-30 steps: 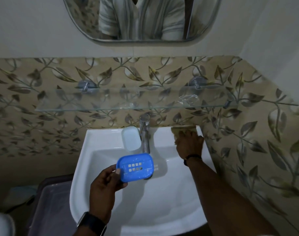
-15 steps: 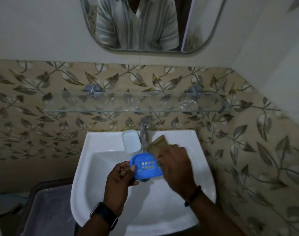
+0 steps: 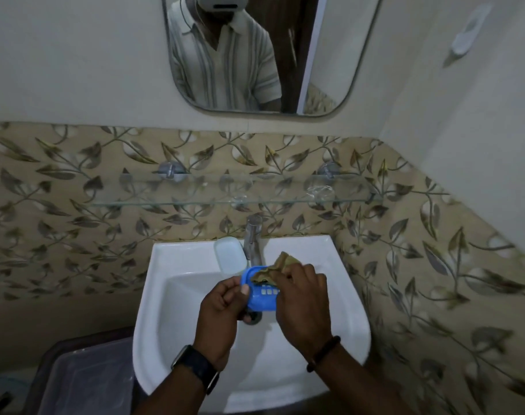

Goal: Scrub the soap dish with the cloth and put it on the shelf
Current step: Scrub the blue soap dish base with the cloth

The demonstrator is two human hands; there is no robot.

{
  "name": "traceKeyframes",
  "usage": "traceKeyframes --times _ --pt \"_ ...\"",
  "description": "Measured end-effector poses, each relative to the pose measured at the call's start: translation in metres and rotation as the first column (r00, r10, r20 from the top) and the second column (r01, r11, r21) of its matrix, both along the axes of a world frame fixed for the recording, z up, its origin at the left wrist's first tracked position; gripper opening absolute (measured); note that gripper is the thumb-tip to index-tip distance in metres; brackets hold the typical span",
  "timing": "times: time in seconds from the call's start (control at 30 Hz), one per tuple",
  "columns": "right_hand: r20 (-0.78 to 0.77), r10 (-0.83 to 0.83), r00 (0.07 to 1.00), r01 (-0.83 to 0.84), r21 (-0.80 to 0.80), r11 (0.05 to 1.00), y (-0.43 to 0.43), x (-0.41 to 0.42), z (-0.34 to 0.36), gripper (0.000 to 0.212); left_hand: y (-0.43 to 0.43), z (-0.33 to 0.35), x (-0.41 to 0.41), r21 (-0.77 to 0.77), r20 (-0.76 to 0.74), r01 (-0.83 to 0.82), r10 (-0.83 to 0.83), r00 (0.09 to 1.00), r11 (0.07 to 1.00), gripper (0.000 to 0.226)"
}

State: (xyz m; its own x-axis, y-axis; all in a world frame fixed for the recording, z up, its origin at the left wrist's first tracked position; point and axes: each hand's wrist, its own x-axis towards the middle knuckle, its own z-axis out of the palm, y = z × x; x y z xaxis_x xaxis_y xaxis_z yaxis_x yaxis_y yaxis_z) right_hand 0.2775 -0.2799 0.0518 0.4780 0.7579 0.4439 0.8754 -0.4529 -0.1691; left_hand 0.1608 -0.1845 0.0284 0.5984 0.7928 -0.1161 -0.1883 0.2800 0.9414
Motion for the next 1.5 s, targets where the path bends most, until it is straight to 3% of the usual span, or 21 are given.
traceKeyframes --times 0.07,0.17,0.33,0.43,0.47,0.53,0.63,0.8,0.93,1.1,1.17,1.27,1.33,1.4,1.5 --pt "-0.152 0.048 0.987 -0.032 0.106 0.994 0.01 -0.018 -0.001 0.039 0.004 0.004 -0.003 0.02 -0.013 0.042 -0.041 0.999 0.999 0.018" --pt "-0.177 0.219 0.959 -0.184 0.196 0.963 0.013 -0.018 0.0 0.051 0.017 0.012 -0.004 0.018 0.014 0.059 -0.059 0.998 0.998 0.015" --pt "-0.03 0.495 0.868 -0.496 -0.063 0.866 -0.012 0.021 0.034 0.052 0.025 0.026 -0.008 0.012 0.061 0.016 -0.016 0.998 1.0 0.017" --pt "0.263 0.432 0.863 -0.399 -0.171 0.901 -0.013 0.05 0.04 0.036 0.02 0.025 -0.009 -0.021 0.056 -0.049 0.051 0.997 0.999 0.021" --pt "0.275 0.364 0.89 -0.338 -0.137 0.931 -0.01 0.05 0.037 0.032 0.018 0.024 -0.009 -0.025 0.051 -0.069 0.07 0.996 0.997 0.023" --pt "0.126 0.285 0.95 -0.285 -0.023 0.958 0.001 0.026 0.025 0.031 0.014 0.024 -0.007 -0.018 0.046 -0.09 0.091 0.995 0.996 0.024" --pt "-0.025 0.372 0.928 -0.368 0.094 0.925 0.011 -0.015 0.01 0.038 0.011 0.023 -0.006 -0.011 0.023 -0.095 0.095 0.995 0.995 0.024" --pt "0.339 0.408 0.848 -0.386 -0.132 0.913 0.002 0.019 0.021 0.044 0.01 0.019 -0.014 0.078 -0.021 -0.087 0.089 0.996 0.993 0.02" --pt "0.414 0.259 0.873 -0.245 -0.088 0.966 0.002 0.035 0.031 0.031 0.008 0.022 -0.014 0.029 0.013 -0.195 0.194 0.981 0.98 0.018" --pt "0.217 0.174 0.961 -0.15 -0.124 0.981 -0.006 0.011 0.021 0.01 0.004 0.022 -0.01 -0.061 0.054 -0.244 0.248 0.967 0.968 0.019" --pt "0.04 0.167 0.985 -0.166 -0.037 0.986 -0.005 -0.013 0.013 0.017 -0.001 0.02 -0.007 -0.066 0.043 -0.237 0.24 0.97 0.969 0.022" --pt "-0.152 0.303 0.941 -0.29 0.104 0.951 -0.005 -0.034 0.012 0.017 -0.012 0.018 -0.003 -0.065 0.034 -0.215 0.218 0.975 0.974 0.017" --pt "-0.066 0.378 0.923 -0.374 0.063 0.925 -0.011 -0.025 0.017 0.014 -0.013 0.02 -0.005 -0.051 0.045 -0.221 0.223 0.974 0.974 0.013" --pt "0.134 0.415 0.9 -0.411 -0.06 0.91 -0.018 -0.001 0.022 0.026 -0.01 0.023 -0.009 -0.025 0.065 -0.23 0.231 0.971 0.973 0.014" --pt "0.313 0.329 0.891 -0.311 -0.108 0.944 -0.022 0.041 0.031 0.026 -0.006 0.025 -0.013 -0.007 0.079 -0.26 0.259 0.963 0.966 0.016"
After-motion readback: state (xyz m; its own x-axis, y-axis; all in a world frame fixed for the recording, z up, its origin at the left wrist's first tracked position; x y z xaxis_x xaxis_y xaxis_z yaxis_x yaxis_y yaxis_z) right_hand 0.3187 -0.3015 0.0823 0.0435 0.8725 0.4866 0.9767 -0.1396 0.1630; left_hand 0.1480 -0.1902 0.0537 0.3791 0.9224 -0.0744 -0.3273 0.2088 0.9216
